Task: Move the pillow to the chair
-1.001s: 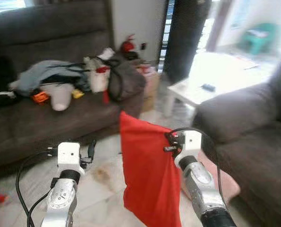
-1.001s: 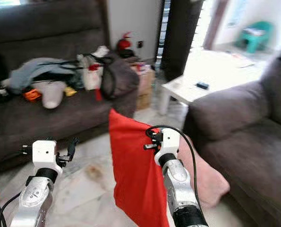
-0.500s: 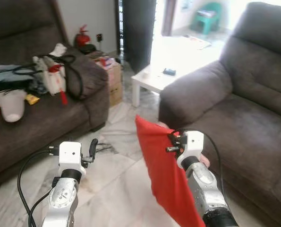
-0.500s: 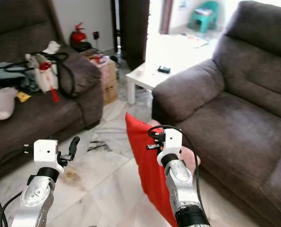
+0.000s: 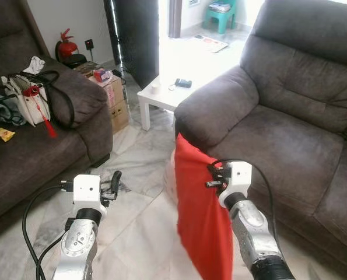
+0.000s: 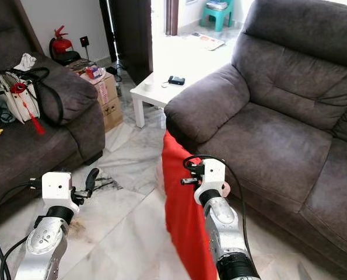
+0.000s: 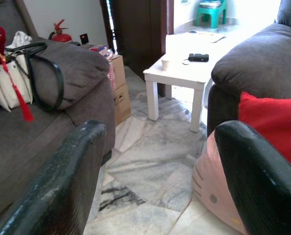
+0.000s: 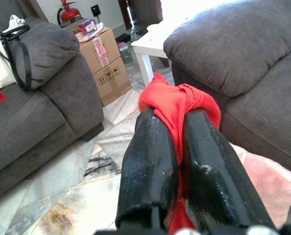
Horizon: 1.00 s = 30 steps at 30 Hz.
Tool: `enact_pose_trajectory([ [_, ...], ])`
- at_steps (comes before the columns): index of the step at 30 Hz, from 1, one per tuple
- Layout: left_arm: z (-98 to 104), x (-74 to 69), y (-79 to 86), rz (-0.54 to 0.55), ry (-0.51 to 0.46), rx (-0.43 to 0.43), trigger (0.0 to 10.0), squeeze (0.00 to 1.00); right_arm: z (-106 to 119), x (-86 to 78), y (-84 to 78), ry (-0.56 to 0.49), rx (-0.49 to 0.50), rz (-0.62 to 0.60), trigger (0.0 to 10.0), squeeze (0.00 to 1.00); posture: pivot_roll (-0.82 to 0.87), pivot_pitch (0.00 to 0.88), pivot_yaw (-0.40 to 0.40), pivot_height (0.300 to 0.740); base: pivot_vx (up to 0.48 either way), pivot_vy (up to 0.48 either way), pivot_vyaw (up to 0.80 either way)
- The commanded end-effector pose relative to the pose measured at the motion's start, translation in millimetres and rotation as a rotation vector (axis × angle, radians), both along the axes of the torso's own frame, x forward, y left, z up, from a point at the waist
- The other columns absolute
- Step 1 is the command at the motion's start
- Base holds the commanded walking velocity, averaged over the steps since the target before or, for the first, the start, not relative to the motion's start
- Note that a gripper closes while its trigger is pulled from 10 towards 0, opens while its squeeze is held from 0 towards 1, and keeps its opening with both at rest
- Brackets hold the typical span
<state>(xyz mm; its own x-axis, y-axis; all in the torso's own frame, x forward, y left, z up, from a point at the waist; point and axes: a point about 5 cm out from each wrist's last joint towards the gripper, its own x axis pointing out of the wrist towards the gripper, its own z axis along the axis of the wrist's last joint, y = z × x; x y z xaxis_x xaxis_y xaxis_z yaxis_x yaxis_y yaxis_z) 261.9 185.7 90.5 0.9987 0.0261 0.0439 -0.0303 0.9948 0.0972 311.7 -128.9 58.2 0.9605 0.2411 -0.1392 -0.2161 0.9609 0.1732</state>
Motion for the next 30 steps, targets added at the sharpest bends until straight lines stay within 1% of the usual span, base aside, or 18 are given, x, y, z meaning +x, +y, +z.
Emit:
enact_pose_trajectory([
  [1, -0.7, 0.4, -0.1, -0.003, 0.006, -0.005, 10.0, 0.00, 29.7, 13.3, 5.2, -0.141, 0.015, 0.016, 10.0, 0.00, 0.09, 0.014, -0.023, 0.740, 0.000, 0.000, -0.77],
  [10, -1.0, -0.2, 2.4, 0.003, 0.007, -0.005, 10.0, 0.00, 30.6, 14.8, 4.9, -0.143, 0.010, 0.013, 10.0, 0.00, 0.08, 0.003, -0.020, 0.740, 0.000, 0.000, -0.77],
  [18, -1.7, -0.4, 1.3, -0.004, 0.012, -0.007, 10.0, 0.00, 30.9, 15.8, 1.0, -0.145, -0.001, -0.001, 10.0, 0.00, 0.08, 0.000, -0.017, 0.740, 0.000, 0.000, -0.77],
  [22, -1.5, -0.5, 1.4, -0.005, 0.009, -0.005, 10.0, 0.00, 31.5, 16.6, 0.0, -0.146, -0.003, -0.006, 10.0, 0.00, 0.08, 0.000, -0.016, 0.740, 0.000, 0.413, -0.77],
  [27, -1.4, -1.0, 2.8, -0.001, 0.013, -0.005, 10.0, 0.00, 31.5, 16.8, -0.6, -0.146, -0.006, -0.012, 10.0, 0.00, 0.09, 0.001, -0.015, 0.740, 0.000, 0.000, -0.77],
  [30, -1.2, -1.0, 3.0, -0.001, 0.014, -0.003, 10.0, 0.00, 31.8, 17.1, -1.4, -0.147, -0.007, -0.016, 10.0, 0.00, 0.09, 0.002, -0.014, 0.740, 0.000, 0.480, -0.77],
])
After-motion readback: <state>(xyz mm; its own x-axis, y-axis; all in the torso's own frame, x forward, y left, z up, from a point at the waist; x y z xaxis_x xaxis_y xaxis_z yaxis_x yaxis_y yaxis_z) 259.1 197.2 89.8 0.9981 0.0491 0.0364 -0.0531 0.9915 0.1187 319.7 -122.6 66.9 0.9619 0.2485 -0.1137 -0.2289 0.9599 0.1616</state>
